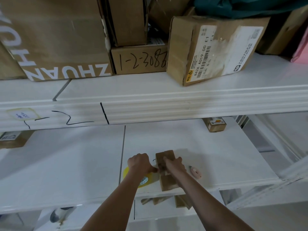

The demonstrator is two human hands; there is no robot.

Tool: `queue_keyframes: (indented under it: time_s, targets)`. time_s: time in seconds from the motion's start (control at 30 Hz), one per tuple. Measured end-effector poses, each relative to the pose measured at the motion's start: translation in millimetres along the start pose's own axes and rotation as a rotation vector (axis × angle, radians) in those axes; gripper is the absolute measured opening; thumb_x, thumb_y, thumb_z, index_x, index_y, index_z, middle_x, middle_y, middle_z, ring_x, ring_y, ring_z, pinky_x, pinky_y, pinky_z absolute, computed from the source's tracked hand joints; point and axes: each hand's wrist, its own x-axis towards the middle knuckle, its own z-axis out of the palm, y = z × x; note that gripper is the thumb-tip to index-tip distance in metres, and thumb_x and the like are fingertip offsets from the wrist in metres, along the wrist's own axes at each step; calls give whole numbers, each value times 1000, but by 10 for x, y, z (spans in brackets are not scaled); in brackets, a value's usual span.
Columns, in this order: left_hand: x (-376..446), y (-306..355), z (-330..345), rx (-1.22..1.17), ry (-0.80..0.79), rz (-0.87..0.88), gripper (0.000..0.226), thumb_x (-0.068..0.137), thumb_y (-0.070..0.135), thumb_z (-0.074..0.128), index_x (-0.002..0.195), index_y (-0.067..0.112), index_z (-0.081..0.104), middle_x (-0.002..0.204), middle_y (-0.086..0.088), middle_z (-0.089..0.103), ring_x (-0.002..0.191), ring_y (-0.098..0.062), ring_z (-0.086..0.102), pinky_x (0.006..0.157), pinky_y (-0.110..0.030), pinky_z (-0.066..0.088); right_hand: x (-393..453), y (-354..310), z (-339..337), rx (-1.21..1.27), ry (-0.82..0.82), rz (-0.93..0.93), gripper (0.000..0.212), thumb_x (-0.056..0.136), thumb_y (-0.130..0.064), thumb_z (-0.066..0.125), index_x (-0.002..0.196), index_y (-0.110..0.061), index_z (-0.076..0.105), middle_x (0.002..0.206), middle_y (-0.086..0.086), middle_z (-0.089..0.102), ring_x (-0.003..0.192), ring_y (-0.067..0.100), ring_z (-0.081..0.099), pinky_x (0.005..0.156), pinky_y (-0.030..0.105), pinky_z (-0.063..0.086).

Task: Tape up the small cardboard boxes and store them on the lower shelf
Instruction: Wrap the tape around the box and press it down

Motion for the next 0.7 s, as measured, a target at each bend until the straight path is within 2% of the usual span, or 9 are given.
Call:
queue_keyframes:
  time_s: [0.1,0.17,0.27,0.37,0.4,0.5,0.53,0.63,0.7]
  targets:
    - [-39,-5,-12,-18,6,-8,68,64,83,69,92,23,54,84,5,58,79,-19,56,70,-29,41,-49,-15,57,-136,-35,-12,102,94,-53,59,161,-13,-7,161,17,28,144,39,31,117,48,29]
    - [-61,-23,-8,-42,16,2,70,65,82,69,95,21,58,83,5,57,79,-19,55,69,-29,41,-98,5,96,-175,-37,-18,100,97,-53,55,160,-15,-13,164,18,18,148,39,23,119,49,21]
    - [-89,-90,-18,-84,3,34,77,69,85,62,105,17,63,87,2,60,81,-21,58,67,-30,41,-155,40,134,-202,-4,-55,89,101,-58,38,160,-15,-13,164,18,15,149,38,19,121,49,14]
    - [-78,-189,-73,-154,-81,61,76,78,81,57,112,13,63,107,-6,68,92,-23,62,72,-32,44,-147,59,110,-210,-28,-65,88,100,-64,30,160,-16,-14,166,17,11,151,37,15,121,49,12]
    - [-73,-235,-102,-188,-117,75,70,80,77,58,106,12,64,106,-7,69,87,-21,61,72,-32,44,-134,73,90,-215,-27,-62,90,100,-66,28,160,-16,-15,166,17,10,151,37,14,121,49,11]
    - [-73,-417,-159,-287,-222,133,56,86,67,61,76,13,61,78,-3,61,66,-14,54,62,-28,41,-127,99,71,-230,-16,-71,93,97,-72,25,159,-16,-16,166,15,10,151,35,15,120,48,12]
    - [-76,-475,-160,-319,-243,145,55,87,65,61,73,13,64,74,-2,60,64,-14,54,61,-28,43,-136,100,91,-229,-16,-80,94,96,-74,24,159,-16,-15,166,15,11,150,35,16,120,49,12]
    - [-79,-604,-159,-404,-262,148,56,89,61,63,99,7,76,96,-6,72,84,-19,66,80,-34,54,-158,86,169,-245,10,-102,98,93,-78,21,160,-16,-15,165,15,15,148,35,19,119,49,14]
    - [-77,-630,-158,-408,-271,174,58,88,62,64,94,5,75,90,-7,71,79,-19,64,74,-31,50,-148,75,182,-256,24,-93,100,91,-81,18,160,-17,-15,164,14,15,147,35,20,118,49,14]
